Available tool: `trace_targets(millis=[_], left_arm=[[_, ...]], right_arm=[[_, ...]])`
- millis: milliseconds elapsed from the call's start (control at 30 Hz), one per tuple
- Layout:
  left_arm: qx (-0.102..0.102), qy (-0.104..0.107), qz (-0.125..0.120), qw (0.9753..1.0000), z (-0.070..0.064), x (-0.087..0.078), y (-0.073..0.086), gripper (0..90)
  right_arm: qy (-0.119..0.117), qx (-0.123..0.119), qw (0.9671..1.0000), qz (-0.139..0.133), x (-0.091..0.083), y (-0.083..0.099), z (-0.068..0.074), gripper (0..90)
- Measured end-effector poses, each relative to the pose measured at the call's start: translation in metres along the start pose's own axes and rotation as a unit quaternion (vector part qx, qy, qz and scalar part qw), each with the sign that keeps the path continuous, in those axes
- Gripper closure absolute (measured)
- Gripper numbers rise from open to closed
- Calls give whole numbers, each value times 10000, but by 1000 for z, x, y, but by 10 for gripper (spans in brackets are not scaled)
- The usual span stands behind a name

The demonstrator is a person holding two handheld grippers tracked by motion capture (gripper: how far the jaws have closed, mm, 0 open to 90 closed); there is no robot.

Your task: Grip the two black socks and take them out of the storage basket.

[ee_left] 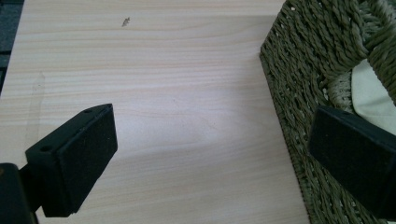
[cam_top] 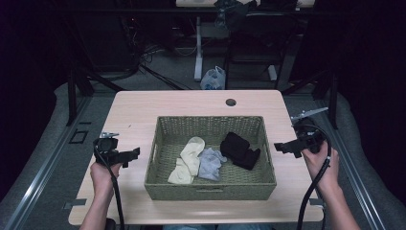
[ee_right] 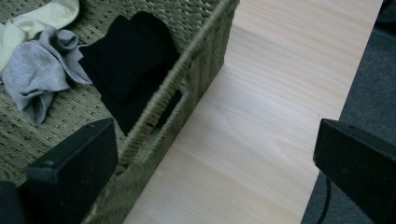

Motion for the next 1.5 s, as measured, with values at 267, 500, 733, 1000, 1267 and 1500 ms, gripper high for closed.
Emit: trace_targets(millis=[267,500,733,1000,1267,1500], left_arm=[[41,44,75,10000,0,1,1,15],[5,59,60,10000,1,0,0,13],[26,75,59,10000,0,1,0,11],[57,96,46,9999,-2,2,-1,9],[61,121,37,9999,-2,1,-1,10],[58,129,39,9999,-3,1,-1,9]], right_arm=[[-196,-262,9995,-44,4,-33,21,0],[-308,-534,9979,180,18,-56,43,0],[-433,-808,9941,577,46,-66,59,63],[-578,-913,9900,909,78,-67,71,113],[-609,-1082,9856,1148,101,-66,86,132],[-602,-1121,9813,1441,120,-62,93,151]])
Point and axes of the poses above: each handheld gripper's, and its own axes: x roughly forward along the jaws, y roughly out of its underside, z roughly to its left, the point moved 6 cm from there along x, roughly forward along the jaws, and after that the axes turned 8 degrees about -z, right-handed, at the moved point
